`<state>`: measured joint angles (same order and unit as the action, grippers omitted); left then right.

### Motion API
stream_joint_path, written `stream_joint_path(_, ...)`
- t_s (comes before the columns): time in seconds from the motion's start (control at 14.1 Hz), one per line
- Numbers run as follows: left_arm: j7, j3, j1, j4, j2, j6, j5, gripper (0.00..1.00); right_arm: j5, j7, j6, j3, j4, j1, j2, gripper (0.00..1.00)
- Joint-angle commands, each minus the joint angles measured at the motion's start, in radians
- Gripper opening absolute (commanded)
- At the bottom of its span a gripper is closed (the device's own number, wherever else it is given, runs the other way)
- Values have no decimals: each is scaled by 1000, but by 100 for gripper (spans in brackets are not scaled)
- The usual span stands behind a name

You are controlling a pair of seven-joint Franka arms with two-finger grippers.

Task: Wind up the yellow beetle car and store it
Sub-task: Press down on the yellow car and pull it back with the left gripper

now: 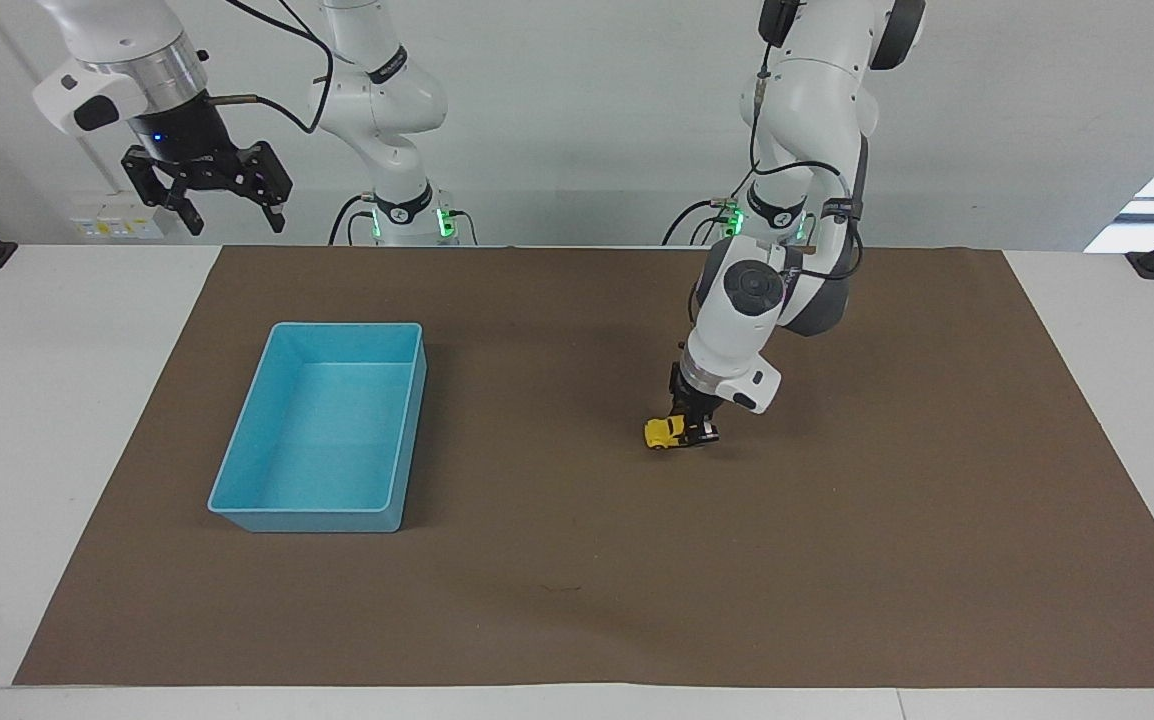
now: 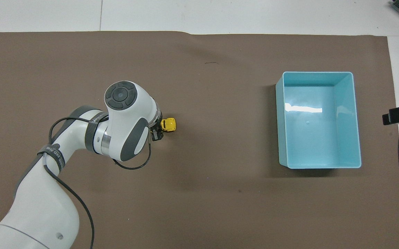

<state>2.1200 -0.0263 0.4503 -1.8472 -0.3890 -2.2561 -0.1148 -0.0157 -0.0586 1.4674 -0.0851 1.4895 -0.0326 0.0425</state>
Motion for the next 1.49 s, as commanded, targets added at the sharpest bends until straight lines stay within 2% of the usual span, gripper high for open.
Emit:
stream_joint_path(0.0,-35,8,-47,-24,-16,-31,24,0,-20,22,4,2,8,5,11,100)
stream_joint_path(0.78,-106,8,-143,-43,-13,-28,55,0,-20,22,4,2,9,5,11,100)
stream_joint_path(1.2,-120,8,-165,-43,-13,-22,64,0,-18,22,4,2,9,5,11,100)
stream_joint_path(1.41,-185,8,-163,-43,-11,-3,64,0,-20,22,5,1,9,5,11,100)
